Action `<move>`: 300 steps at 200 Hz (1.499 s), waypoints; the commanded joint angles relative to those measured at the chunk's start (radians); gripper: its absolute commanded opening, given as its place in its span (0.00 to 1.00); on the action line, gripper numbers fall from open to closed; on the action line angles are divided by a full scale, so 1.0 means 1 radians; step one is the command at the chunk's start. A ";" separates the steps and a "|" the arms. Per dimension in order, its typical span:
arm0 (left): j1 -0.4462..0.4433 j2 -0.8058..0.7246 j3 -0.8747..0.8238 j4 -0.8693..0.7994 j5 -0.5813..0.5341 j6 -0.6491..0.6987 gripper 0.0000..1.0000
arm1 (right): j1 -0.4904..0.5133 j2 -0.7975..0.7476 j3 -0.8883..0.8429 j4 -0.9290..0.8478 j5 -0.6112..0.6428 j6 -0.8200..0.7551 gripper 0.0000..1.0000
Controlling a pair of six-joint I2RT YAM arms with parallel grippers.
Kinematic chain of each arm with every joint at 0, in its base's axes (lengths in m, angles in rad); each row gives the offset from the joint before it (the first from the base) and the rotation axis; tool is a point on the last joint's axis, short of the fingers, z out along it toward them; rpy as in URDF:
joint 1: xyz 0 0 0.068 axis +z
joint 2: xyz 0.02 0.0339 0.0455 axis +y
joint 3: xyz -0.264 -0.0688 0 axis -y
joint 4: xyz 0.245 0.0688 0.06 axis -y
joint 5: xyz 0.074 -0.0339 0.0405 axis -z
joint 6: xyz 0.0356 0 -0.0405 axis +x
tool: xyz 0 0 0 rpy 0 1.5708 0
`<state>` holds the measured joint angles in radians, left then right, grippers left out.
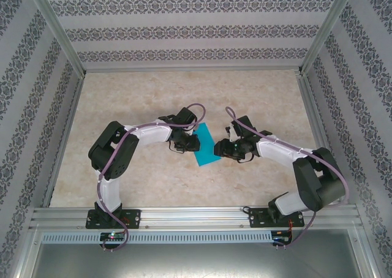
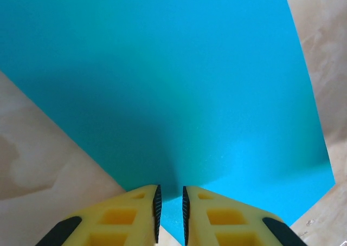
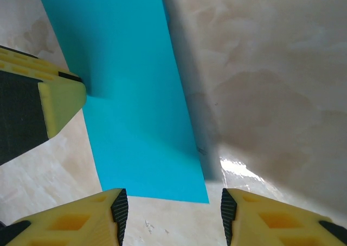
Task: Fold a paper plane with a square sheet of paper (pick it up from the middle)
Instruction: Third fold the triangle at the center of the table.
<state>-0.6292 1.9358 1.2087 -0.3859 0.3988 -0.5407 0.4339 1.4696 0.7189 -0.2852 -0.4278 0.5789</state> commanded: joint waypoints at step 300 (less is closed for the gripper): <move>-0.009 0.014 -0.001 -0.054 -0.019 0.060 0.23 | -0.041 0.078 -0.012 0.238 -0.283 0.141 0.18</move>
<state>-0.6292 1.9362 1.2087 -0.3862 0.3988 -0.5087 0.4007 1.5215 0.7101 -0.0761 -0.6796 0.7143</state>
